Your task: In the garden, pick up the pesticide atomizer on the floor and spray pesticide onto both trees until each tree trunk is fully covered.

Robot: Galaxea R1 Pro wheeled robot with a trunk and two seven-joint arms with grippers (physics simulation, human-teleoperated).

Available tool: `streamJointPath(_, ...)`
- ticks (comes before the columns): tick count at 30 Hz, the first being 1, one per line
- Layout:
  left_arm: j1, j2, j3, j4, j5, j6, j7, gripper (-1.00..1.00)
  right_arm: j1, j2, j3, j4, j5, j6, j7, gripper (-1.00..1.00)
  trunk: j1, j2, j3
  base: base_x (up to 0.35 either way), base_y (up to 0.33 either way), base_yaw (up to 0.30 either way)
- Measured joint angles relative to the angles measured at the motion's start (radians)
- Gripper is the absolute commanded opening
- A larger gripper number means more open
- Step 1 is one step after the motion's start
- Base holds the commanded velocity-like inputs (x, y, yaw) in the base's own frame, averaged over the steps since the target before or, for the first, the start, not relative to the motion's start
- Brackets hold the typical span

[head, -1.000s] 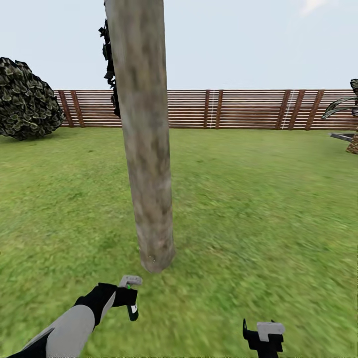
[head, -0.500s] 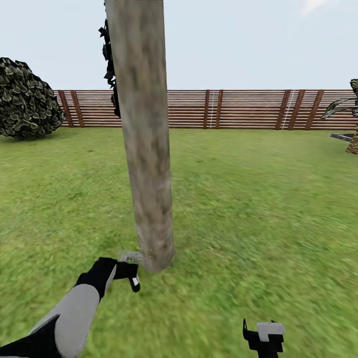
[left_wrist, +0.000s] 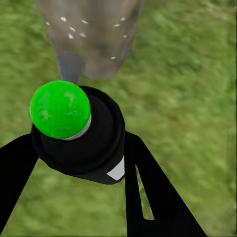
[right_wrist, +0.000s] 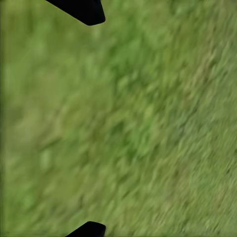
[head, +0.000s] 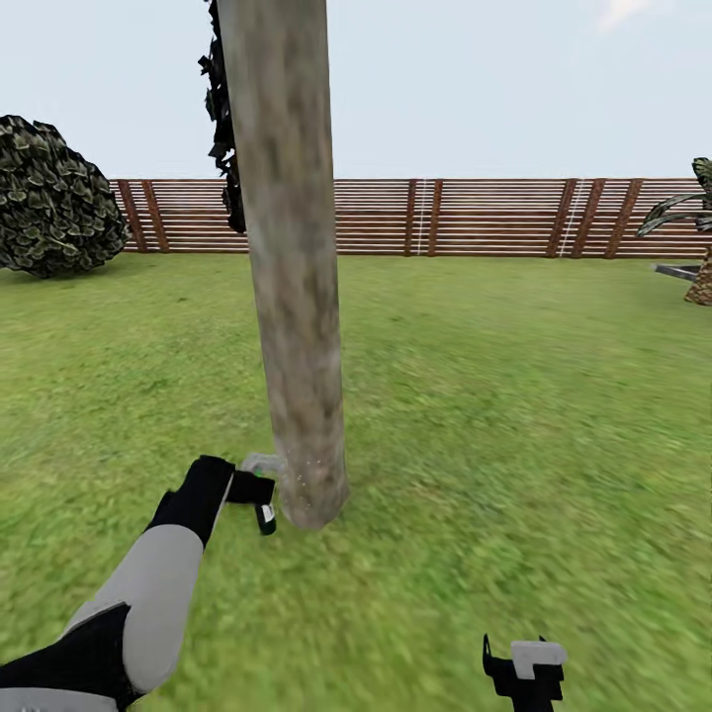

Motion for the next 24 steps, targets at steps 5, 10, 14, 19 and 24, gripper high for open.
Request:
streamJointPath(5,0.006,-0.023,-0.104,-0.042,0.006,0.025,-0.075,-1.00,0.000,0.000,0.000,0.000,0.001,0.000,0.000,1.00,0.001,0.000,0.000,-0.138,0.037,0.000)
streamJointPath(10,-0.005,-0.034,-0.117,-0.072,0.000,0.052,-0.076,-1.00,0.000,0.000,0.000,0.001,0.001,0.000,0.001,1.00,0.001,0.000,0.000,-0.258,0.057,0.000)
streamJointPath(14,0.000,-0.047,-0.119,-0.068,-0.001,0.068,-0.077,-1.00,0.000,0.000,0.000,0.001,0.002,0.000,0.002,1.00,0.000,0.000,0.000,-0.035,0.006,0.000)
streamJointPath(19,0.003,-0.072,-0.154,-0.020,0.005,0.069,-0.081,-1.00,0.000,0.000,0.000,0.002,0.002,0.000,0.002,1.00,0.000,0.000,0.000,-0.002,0.000,0.000)
streamJointPath(24,-0.039,-0.073,-0.160,-0.043,0.084,0.137,-0.084,-1.00,0.000,0.001,0.000,0.002,0.002,0.000,0.002,1.00,0.000,0.000,0.000,0.000,0.000,0.000)
